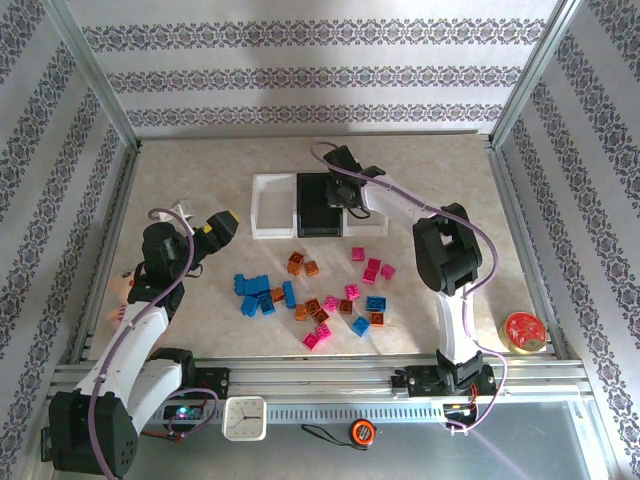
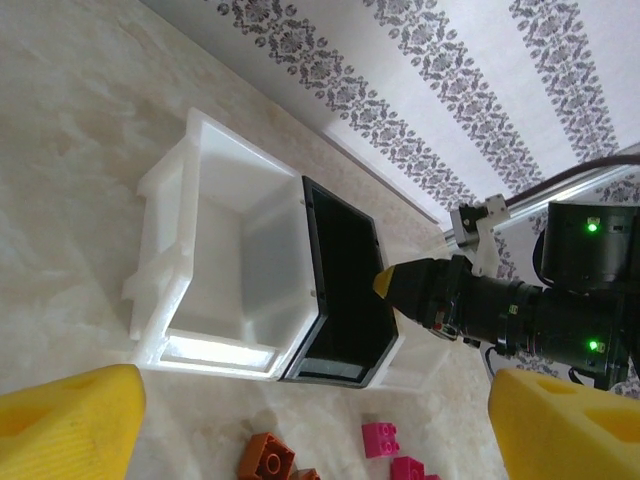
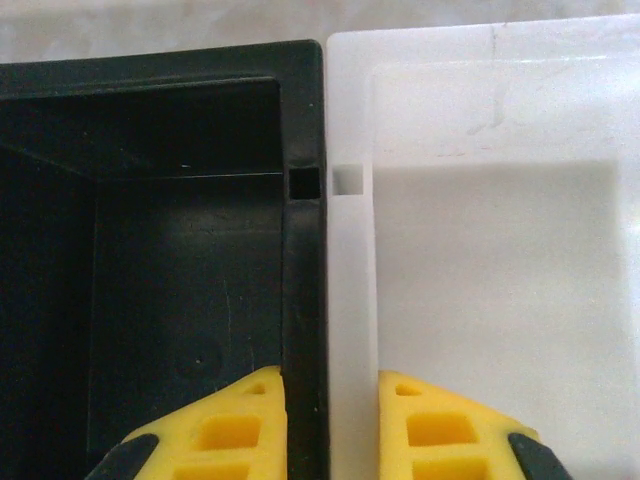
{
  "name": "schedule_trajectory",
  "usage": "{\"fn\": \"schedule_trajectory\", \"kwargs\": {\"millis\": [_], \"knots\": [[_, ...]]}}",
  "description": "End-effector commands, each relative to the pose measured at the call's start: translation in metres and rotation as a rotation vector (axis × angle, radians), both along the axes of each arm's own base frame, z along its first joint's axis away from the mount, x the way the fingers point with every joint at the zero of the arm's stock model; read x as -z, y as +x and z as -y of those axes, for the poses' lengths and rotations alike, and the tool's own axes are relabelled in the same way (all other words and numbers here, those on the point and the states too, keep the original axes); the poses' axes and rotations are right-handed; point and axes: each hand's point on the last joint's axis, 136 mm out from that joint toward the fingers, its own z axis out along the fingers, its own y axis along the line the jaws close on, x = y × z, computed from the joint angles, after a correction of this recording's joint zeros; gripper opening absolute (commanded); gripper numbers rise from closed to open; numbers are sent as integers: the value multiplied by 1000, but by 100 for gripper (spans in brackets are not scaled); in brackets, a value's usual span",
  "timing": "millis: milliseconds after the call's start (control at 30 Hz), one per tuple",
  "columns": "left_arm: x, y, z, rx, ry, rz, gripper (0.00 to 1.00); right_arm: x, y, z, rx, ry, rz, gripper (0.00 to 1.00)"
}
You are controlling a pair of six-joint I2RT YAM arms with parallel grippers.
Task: Sort the legos into containers by color
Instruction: Rotate the lego at the top-center of the table, then pick up the lego from the middle-right of the table.
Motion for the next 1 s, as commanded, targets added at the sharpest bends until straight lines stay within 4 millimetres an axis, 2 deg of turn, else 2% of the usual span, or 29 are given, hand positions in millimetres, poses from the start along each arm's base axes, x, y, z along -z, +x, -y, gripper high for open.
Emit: {"fn": "schedule_trajectory", "kwargs": {"millis": [0, 100, 200, 300, 400, 567, 767, 967], "knots": [[-4, -5, 9, 40, 17, 17, 92, 36, -40, 1, -73, -50, -159, 5], [-4, -5, 7, 33, 25, 18, 94, 27, -40, 1, -65, -41, -136, 28], [-9, -4, 8, 35, 15, 28, 96, 6, -36, 1, -66, -17, -74, 48], [-15, -4, 10, 39, 11, 37, 97, -23, -39, 2, -78, 11, -1, 57], [-16, -5, 11, 45, 13, 31, 99, -41, -55, 11, -93, 14, 34, 63], [-10, -6, 11, 48, 15, 13, 99, -28, -100, 46, -97, -35, 1, 66], [24, 2, 10, 30, 37, -92, 93, -7, -146, 89, -91, -52, -65, 67], [34, 8, 21, 55, 39, -140, 93, 13, -180, 106, -116, -79, -147, 67]]}}
